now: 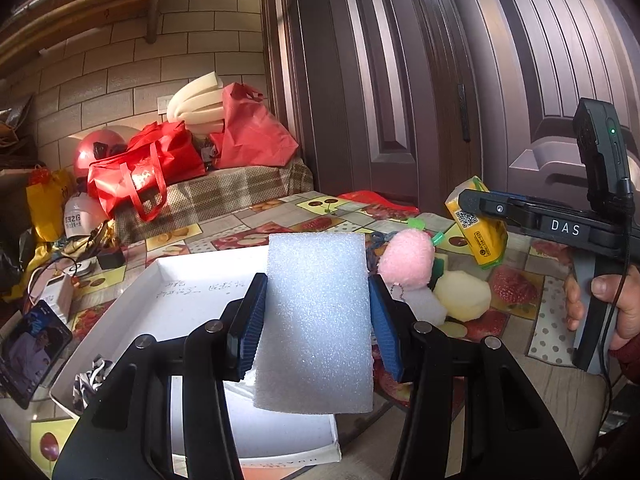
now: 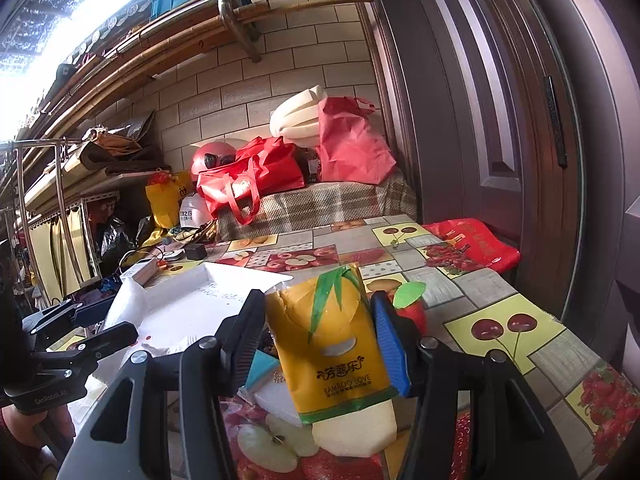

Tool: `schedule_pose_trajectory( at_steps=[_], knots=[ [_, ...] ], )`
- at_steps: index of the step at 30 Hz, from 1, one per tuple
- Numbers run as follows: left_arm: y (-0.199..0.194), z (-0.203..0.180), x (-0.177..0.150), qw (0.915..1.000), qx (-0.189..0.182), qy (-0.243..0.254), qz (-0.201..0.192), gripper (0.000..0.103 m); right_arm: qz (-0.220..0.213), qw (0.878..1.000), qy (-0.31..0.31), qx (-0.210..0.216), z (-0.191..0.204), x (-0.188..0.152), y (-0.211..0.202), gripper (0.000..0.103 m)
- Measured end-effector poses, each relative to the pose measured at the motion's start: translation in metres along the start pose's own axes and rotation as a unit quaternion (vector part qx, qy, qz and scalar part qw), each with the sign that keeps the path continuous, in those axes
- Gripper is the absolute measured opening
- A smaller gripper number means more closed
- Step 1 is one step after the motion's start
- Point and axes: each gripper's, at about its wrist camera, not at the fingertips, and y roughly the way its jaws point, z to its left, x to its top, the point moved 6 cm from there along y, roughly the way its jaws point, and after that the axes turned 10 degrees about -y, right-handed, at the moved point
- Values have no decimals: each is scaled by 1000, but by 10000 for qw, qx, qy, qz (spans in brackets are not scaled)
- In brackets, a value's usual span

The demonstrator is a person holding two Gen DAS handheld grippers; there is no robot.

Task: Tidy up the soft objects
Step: 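Carry the foam sheet with the left gripper while the right carries the tissue pack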

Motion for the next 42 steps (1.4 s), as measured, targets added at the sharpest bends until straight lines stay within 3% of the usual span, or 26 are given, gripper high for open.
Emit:
schedule_pose_trajectory(
  at_steps=[19, 30, 42],
  knots=[
    [-1, 58, 3, 9972, 376, -615, -202, 49, 37, 9994, -316, 162, 26, 2, 9, 55],
    [0, 62, 3, 9963, 447, -711, -173, 49, 41, 9993, -305, 218, 30, 2, 12, 55],
    [0, 82, 5, 9935, 723, -827, -292, 49, -15, 9977, -343, 591, 59, 8, 33, 55]
  ],
)
